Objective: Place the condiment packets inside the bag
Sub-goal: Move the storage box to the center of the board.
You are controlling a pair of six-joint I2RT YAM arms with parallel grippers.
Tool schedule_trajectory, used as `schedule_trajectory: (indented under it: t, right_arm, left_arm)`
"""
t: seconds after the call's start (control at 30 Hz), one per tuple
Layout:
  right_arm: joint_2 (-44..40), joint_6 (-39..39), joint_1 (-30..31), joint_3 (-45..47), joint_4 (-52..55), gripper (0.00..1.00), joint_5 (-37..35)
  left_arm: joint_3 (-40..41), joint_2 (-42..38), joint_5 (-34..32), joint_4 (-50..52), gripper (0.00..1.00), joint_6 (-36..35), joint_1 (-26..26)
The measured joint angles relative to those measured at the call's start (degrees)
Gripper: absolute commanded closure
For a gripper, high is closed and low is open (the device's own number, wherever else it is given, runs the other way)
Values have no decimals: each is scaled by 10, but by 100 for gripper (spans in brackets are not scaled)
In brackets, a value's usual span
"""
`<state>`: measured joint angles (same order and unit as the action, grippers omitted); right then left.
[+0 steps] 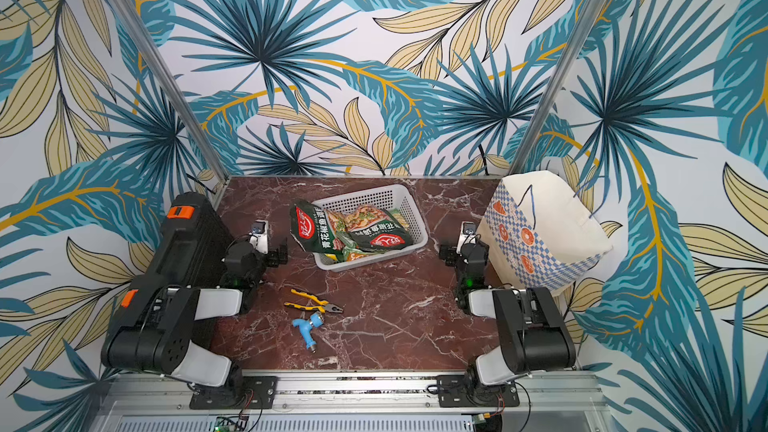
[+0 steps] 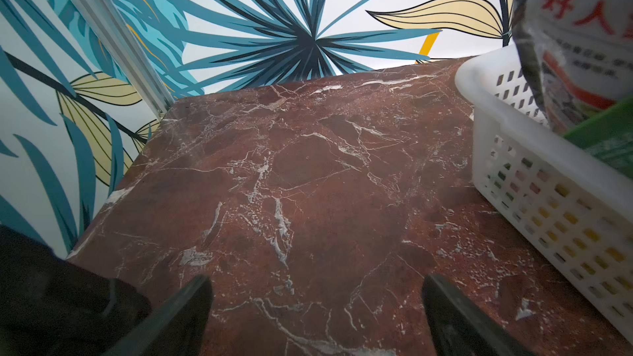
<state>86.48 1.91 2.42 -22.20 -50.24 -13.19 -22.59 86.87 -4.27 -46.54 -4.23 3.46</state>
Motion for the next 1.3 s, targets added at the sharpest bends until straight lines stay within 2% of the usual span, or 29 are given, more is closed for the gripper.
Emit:
schedule_trajectory:
  t: [0.6, 0.77, 1.1, 1.3]
  right_arm:
    - [0, 0, 0, 0, 0, 0, 0]
    - [-6, -11, 2, 0, 6, 0, 28]
    - [-138, -8, 12, -38, 146, 0, 30]
    - [-214, 33, 14, -58, 245, 0, 49]
  left_arm:
    - [0, 0, 0, 0, 0, 0, 0]
    - [0, -9, -1, 14, 0, -1, 3]
    - [0, -193, -111, 114, 0, 14, 38]
    - [-5, -298, -134, 227, 0, 57, 40]
